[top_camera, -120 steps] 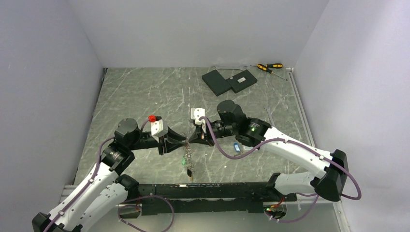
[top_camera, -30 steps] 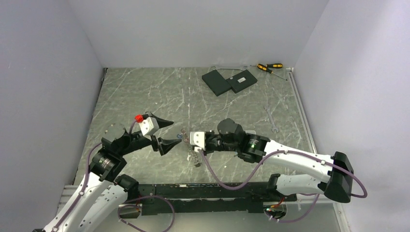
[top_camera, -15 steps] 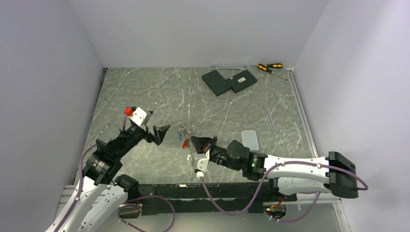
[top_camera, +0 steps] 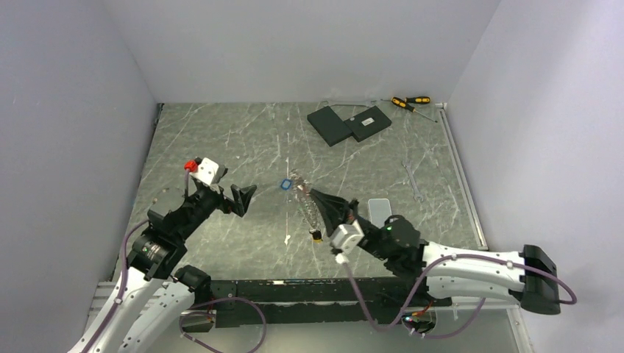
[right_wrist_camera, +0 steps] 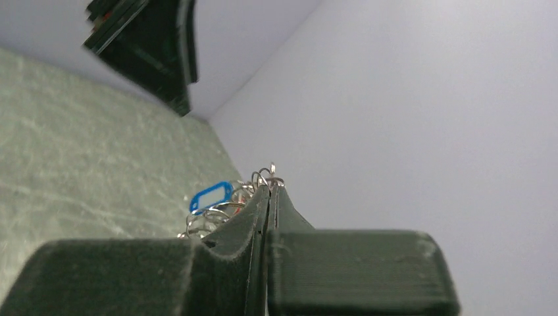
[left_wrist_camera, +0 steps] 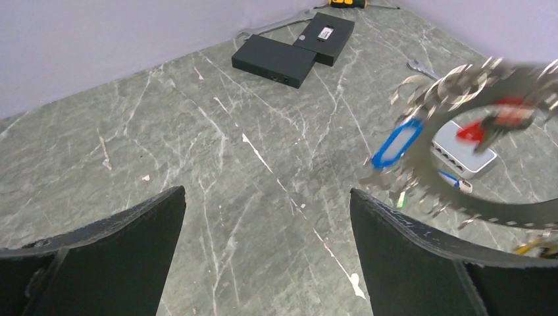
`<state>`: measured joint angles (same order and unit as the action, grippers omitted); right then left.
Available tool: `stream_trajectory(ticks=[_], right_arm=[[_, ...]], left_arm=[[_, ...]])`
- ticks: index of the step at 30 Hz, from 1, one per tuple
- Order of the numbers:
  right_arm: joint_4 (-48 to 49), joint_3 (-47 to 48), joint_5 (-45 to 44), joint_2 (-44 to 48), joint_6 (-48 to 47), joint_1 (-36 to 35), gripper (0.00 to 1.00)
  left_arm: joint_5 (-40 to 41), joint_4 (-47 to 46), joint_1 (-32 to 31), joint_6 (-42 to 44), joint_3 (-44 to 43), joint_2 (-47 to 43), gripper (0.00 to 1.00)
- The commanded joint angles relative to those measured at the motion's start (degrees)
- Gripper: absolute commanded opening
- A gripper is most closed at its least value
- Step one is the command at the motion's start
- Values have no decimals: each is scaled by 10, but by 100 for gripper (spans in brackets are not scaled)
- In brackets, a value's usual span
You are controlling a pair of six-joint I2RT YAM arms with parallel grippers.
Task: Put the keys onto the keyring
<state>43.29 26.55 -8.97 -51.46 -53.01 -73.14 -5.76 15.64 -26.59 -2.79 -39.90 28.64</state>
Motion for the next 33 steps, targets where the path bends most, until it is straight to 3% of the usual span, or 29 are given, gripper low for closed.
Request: stream_trajectory(ticks=[1,7,14,18,24,27,33], right_arm=[[76,-9,69,85,78,27,0],[-3,17,108,169,88,64,0],[-57,39,92,178,71,67,0],[-65,50,30,159,64,67,0],[-68,86,-134,66,89,79,0],[-126,117,-188,34,153,132,0],[-196,143,-255,30,274,236,0]], left_arm=[[-11,-12,4,-10,-23,-1,99],[-32,-8,6,-2,-25,-3,99],[-75,-4,7,5,-24,-3,97],[-79,-16,7,-9,-19,8,96],[-75,-10,7,-71,-36,72,95],[-74,17,7,-101,-59,128,94],[-155,20,5,-158,-76,242,88]])
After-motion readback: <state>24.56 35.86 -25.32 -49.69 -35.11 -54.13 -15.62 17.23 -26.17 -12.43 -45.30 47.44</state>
